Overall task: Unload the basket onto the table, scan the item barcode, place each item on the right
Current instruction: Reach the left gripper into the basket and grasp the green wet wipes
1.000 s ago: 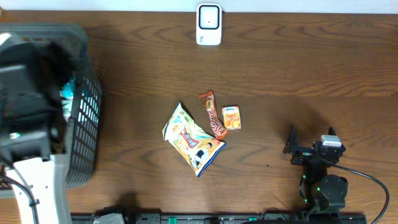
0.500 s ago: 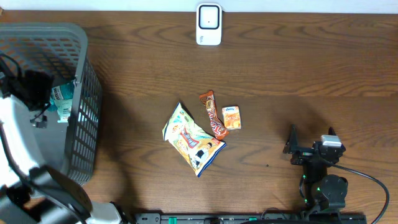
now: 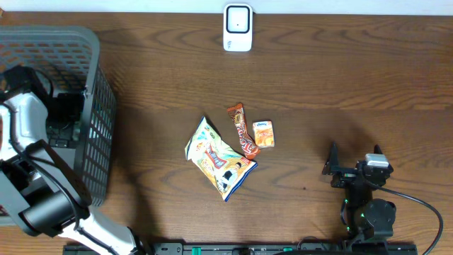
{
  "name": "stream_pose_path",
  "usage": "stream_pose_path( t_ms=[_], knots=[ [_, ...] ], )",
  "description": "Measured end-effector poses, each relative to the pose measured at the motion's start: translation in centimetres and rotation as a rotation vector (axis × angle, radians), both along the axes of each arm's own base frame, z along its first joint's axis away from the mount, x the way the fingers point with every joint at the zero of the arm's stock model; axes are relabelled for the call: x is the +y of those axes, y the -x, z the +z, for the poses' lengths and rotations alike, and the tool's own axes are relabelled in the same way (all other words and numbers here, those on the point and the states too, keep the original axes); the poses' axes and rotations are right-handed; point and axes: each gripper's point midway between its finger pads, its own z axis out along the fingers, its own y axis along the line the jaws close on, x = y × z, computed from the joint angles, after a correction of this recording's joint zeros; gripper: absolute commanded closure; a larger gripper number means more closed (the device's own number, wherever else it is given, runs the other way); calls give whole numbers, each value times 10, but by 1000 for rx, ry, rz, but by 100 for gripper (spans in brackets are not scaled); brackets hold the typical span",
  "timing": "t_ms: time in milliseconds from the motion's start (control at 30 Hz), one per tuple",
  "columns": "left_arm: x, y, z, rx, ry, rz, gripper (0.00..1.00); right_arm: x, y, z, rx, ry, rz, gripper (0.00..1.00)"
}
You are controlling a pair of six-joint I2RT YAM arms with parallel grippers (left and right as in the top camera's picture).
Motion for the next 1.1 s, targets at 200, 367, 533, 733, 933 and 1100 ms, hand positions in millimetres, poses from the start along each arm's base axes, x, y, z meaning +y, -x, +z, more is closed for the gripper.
stream_pose_path(
  t_ms=[200, 367, 533, 733, 933, 1100],
  knots=[
    [-11, -2, -13, 51, -13, -7, 2, 0, 0, 0, 0, 0, 0, 1],
    [-11, 5, -27, 109, -33, 6, 4, 0, 0, 0, 0, 0, 0, 1],
    [-9, 12, -34, 148, -45, 8, 52, 0, 0, 0, 0, 0, 0, 1],
    [-9, 15, -34, 157, -45, 7, 56, 0, 0, 0, 0, 0, 0, 1],
    [0, 26, -6, 128, -62, 16, 56, 0, 0, 0, 0, 0, 0, 1],
    [27, 31, 92, -103, -210, 71, 56, 0, 0, 0, 0, 0, 0, 1]
  ],
)
